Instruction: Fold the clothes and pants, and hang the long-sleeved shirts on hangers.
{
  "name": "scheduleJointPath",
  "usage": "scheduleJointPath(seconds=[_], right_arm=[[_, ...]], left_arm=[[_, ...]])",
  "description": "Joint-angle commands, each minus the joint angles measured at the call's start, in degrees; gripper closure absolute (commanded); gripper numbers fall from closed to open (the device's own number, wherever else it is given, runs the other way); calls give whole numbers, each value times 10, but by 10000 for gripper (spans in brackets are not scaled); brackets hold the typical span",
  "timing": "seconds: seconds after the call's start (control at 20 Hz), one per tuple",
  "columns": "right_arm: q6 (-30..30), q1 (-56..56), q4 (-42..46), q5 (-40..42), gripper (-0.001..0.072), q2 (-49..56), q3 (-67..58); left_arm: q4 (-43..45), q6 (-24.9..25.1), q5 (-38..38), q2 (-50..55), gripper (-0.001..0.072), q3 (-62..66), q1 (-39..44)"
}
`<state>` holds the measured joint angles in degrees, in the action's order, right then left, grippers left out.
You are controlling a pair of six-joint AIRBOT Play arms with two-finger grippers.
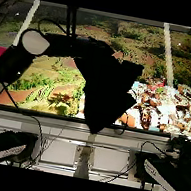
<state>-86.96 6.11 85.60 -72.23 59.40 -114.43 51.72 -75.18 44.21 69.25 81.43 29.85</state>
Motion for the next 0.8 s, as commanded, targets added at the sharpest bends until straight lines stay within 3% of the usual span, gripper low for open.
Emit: scheduleJointPath(seconds=[0.0,0.15,0.2,0.25,0.3,0.35,0.4,0.6,0.75], right_arm=[[-1,0,2,-7,367,1,0],[0,0,2,-14,384,11,6],[0,0,4,-24,428,17,12],[0,0,7,-35,546,24,18],[0,0,8,-45,691,31,26],[0,0,8,-50,692,38,37],[0,0,7,-52,693,43,50],[-28,-1,3,-65,696,39,166],[-52,0,-49,-48,696,8,298]], left_arm=[[198,-67,41,9,334,0,-23],[263,-114,115,8,343,0,-67],[263,-119,144,8,363,0,-81],[263,-119,168,8,376,0,-91],[263,-118,186,8,480,0,-98],[263,-116,198,8,666,0,-104],[264,-103,204,8,703,0,-110],[263,-63,204,8,704,-36,-148],[222,-40,212,8,704,-109,-203]])
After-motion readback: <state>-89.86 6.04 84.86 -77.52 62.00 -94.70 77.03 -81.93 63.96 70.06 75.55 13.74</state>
